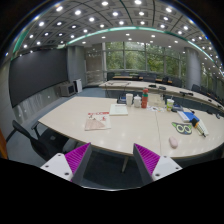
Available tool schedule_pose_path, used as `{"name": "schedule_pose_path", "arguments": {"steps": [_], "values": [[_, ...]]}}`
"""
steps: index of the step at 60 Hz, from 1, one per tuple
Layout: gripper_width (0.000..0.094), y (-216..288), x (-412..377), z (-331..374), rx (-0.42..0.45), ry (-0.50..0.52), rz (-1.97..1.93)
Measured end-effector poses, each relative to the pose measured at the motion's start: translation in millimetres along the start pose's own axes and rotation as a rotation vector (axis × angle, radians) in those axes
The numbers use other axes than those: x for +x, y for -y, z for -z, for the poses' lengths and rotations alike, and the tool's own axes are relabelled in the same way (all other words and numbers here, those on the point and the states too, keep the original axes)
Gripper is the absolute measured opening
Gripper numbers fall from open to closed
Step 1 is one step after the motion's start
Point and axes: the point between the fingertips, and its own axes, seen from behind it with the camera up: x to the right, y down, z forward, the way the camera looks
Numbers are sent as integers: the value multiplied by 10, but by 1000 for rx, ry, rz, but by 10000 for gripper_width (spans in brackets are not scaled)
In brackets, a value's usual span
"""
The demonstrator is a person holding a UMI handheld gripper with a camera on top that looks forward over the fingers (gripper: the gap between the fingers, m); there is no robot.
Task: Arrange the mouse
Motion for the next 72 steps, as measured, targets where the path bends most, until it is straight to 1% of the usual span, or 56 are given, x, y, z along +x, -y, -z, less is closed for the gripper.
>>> {"name": "schedule_pose_path", "arguments": {"steps": [7,8,11,18,24,32,44,59,66,72], "values": [[856,-90,186,5,-16,-45,-26],[856,-157,80,-123,-14,-56,-32],[857,-237,131,-171,-21,-77,-49],[855,-399,477,-240,-34,-130,-69],[854,-642,894,-266,-60,-178,-77],[849,-960,1558,-531,-82,-238,-63],[850,-1196,2675,-1022,-92,-323,-64],[838,-1270,3806,-1947,-99,-342,-125],[831,-1227,4119,-2392,-99,-329,-111],[799,-1249,4282,-2713,-108,-308,-100]]}}
